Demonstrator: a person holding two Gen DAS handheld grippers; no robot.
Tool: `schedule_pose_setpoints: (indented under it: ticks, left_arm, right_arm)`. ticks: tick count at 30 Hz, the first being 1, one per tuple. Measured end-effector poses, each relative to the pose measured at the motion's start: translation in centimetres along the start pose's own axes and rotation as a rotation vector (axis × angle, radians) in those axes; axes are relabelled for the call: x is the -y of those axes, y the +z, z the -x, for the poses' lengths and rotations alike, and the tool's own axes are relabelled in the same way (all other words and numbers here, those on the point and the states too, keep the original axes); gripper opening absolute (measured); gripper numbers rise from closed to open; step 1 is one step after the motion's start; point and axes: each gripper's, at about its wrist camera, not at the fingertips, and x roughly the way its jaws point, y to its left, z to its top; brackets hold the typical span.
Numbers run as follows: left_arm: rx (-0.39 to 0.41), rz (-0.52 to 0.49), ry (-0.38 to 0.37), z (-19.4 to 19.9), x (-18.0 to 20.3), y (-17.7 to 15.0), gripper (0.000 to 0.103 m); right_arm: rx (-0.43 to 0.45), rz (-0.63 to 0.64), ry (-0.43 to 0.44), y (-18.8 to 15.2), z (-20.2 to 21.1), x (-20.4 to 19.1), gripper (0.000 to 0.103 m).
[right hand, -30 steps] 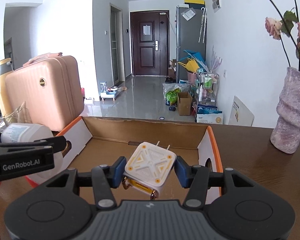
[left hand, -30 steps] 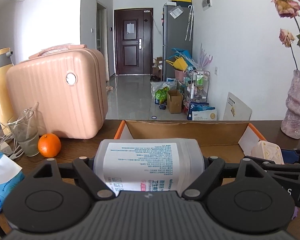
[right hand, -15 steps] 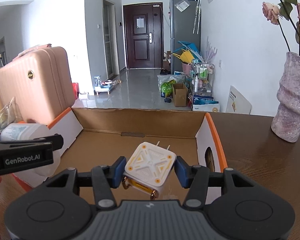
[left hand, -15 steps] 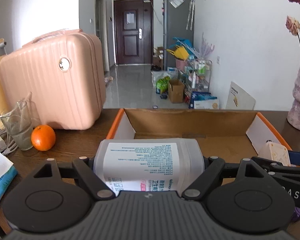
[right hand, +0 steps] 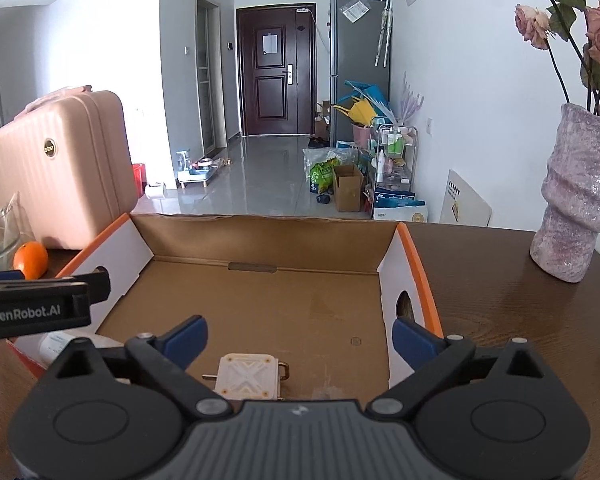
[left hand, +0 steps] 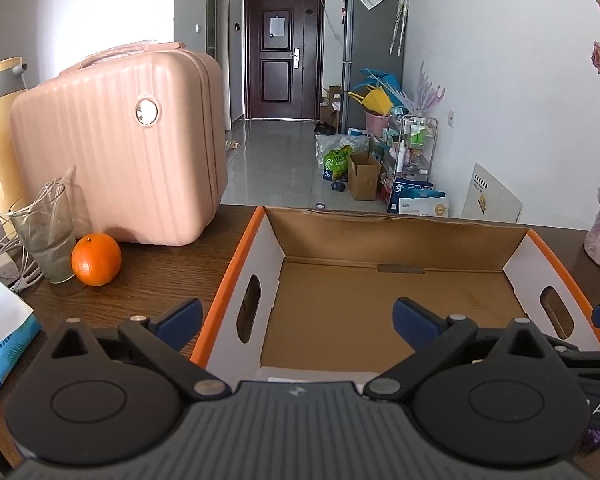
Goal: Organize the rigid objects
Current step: 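Open both tools to release the bottle and adapter inside the box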
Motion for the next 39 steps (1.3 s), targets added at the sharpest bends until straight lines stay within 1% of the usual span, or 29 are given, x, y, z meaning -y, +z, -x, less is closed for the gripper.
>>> schedule_pose_setpoints:
  ticks: [7, 14, 19, 34, 39]
  left_arm:
    - [0.006, 0.004, -0.002, 0.3, 0.0, 0.0, 0.103]
    - [0.03, 0.017, -0.009, 1.6, -0.3, 0.2, 0.103]
    - [0.047, 0.019, -0.014, 2.7, -0.6, 0.0, 0.103]
    - [0.072, 0.003, -0.023, 7.0, -1.4, -2.2, 0.103]
    - [0.093, 0.001, -0.018, 8.9, -1.7, -3.1, 0.103]
  right_arm:
    - [0.005, 0.003, -0.001, 0.1, 0.3, 0.0, 0.099]
    - [0.028, 0.016, 0.004, 0.1, 1.7, -0.2, 0.1]
    - [0.037, 0.021, -0.008, 0.0, 2.8, -0.3, 0.1]
    - [0.071, 0.003, -0.026, -1.9, 7.0, 0.5, 0.1]
    - [0.08, 0.0, -0.021, -2.9, 8.7, 0.4, 0.1]
